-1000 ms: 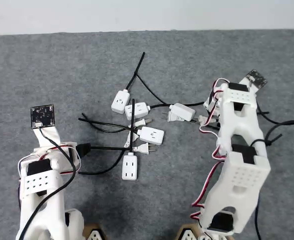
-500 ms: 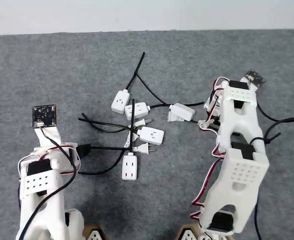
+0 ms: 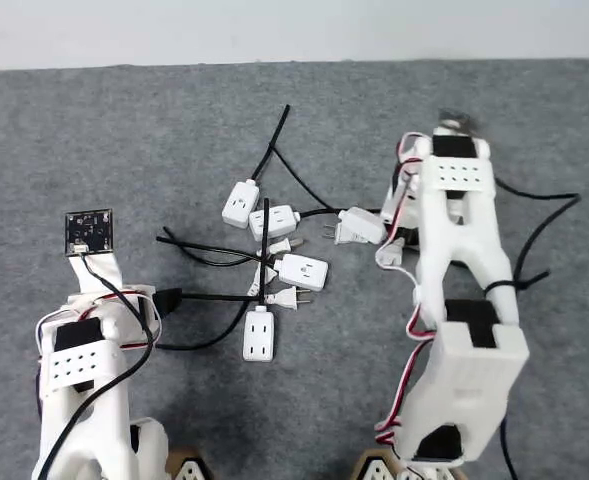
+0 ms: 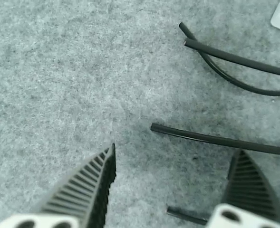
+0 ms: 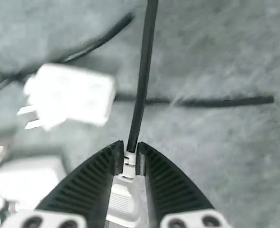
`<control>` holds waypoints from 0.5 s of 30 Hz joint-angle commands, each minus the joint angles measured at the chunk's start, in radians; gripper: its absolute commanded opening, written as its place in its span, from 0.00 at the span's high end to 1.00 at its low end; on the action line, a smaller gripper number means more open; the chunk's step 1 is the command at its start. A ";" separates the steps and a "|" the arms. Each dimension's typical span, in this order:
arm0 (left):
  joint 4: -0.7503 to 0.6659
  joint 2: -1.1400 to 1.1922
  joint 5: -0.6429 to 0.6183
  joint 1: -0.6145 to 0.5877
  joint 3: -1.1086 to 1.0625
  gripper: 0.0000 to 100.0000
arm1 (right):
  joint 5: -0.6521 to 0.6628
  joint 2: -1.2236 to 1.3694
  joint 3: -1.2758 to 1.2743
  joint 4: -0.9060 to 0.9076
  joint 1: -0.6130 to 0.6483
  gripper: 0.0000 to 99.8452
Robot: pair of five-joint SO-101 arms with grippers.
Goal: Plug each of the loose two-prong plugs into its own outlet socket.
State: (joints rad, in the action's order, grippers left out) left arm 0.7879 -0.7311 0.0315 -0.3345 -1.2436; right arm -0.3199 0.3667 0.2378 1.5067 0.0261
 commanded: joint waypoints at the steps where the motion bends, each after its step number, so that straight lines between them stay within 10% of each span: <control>1: -0.021 0.002 0.009 0.009 0.002 0.64 | 0.063 -0.120 0.026 0.044 0.039 0.99; 15: -0.037 0.002 0.009 0.009 0.001 0.64 | 0.259 -0.564 -0.824 -0.414 0.154 0.99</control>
State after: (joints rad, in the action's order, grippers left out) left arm 0.7756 -0.7311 0.0315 -0.3345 -1.2528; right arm -0.1143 -0.1166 -0.4618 1.1983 0.1841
